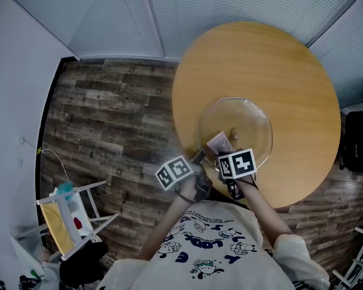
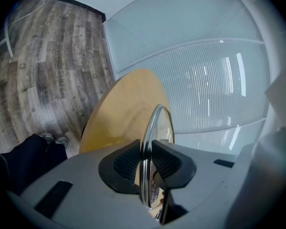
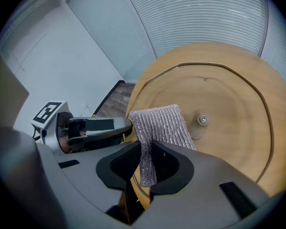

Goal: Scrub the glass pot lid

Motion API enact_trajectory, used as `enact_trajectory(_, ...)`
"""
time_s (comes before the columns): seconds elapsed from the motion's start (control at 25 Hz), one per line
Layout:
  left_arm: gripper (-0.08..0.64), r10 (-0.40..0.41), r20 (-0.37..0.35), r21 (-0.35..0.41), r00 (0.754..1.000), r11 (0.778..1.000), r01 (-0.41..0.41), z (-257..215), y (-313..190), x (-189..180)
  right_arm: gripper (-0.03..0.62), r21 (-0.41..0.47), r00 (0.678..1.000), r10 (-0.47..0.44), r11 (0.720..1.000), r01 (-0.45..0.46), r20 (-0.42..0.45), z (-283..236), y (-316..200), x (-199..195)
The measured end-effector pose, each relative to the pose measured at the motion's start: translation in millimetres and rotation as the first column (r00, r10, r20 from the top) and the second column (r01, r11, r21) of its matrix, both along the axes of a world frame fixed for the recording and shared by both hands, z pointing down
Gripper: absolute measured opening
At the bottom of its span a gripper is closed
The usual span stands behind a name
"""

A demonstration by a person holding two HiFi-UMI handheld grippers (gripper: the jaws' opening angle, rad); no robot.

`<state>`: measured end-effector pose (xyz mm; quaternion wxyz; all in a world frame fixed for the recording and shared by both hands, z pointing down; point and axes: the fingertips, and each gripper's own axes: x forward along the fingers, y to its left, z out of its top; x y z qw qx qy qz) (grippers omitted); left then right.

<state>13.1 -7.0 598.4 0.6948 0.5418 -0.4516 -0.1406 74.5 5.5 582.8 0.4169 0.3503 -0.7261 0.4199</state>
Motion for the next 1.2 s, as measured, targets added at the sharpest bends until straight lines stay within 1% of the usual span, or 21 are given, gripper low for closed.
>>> enact_trajectory(0.64, 0.074, 0.002, 0.008, 0.002, 1.000, 1.000, -0.002, 1, 5, 1, 0.075, -0.020, 0.995, -0.104, 0.994, 0.104, 0.014, 3, -9, -10)
enact_trajectory(1.0, 0.072, -0.001, 0.016, 0.003, 1.000, 1.000, 0.000, 0, 4, 1, 0.075, -0.008, 0.989, -0.148, 0.989, 0.148, 0.030, 2, -16, -18)
enact_trajectory(1.2, 0.072, -0.006, 0.016, 0.000, 1.000, 1.000, 0.006, 2, 5, -1, 0.075, 0.001, 0.978, -0.201, 0.979, 0.202, 0.055, 3, -18, -25)
